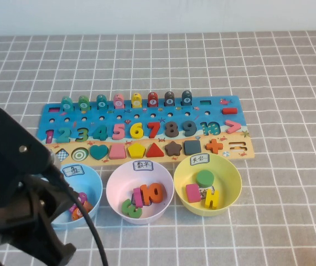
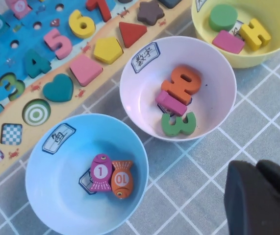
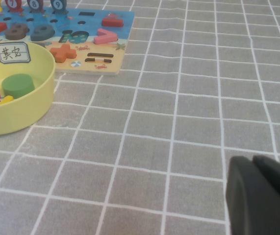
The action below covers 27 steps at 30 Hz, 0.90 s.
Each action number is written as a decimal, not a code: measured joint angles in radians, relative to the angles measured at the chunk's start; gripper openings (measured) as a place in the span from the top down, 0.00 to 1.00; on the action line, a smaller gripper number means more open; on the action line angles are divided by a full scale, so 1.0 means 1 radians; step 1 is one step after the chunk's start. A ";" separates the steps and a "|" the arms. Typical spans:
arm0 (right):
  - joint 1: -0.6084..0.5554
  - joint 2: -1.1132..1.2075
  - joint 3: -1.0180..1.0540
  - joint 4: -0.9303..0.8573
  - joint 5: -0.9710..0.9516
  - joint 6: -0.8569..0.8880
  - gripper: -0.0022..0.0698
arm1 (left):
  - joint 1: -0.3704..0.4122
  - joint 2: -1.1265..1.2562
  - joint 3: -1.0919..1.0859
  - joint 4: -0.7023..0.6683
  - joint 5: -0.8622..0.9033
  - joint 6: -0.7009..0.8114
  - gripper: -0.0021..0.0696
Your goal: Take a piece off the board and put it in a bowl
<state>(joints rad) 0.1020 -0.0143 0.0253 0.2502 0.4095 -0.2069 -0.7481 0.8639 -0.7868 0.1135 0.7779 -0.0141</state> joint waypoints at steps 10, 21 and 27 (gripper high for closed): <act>0.000 0.000 0.000 0.000 0.000 0.000 0.99 | 0.000 -0.020 0.012 0.008 -0.122 0.038 0.97; 0.000 0.000 0.000 0.000 0.000 0.000 0.99 | 0.074 -0.219 0.267 0.022 -0.585 0.064 0.97; 0.000 0.000 0.000 0.000 0.000 0.000 0.99 | 0.281 -0.470 0.503 -0.029 -0.825 0.048 0.97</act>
<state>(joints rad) 0.1020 -0.0143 0.0253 0.2502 0.4095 -0.2069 -0.4671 0.3943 -0.2838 0.0847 -0.0471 0.0335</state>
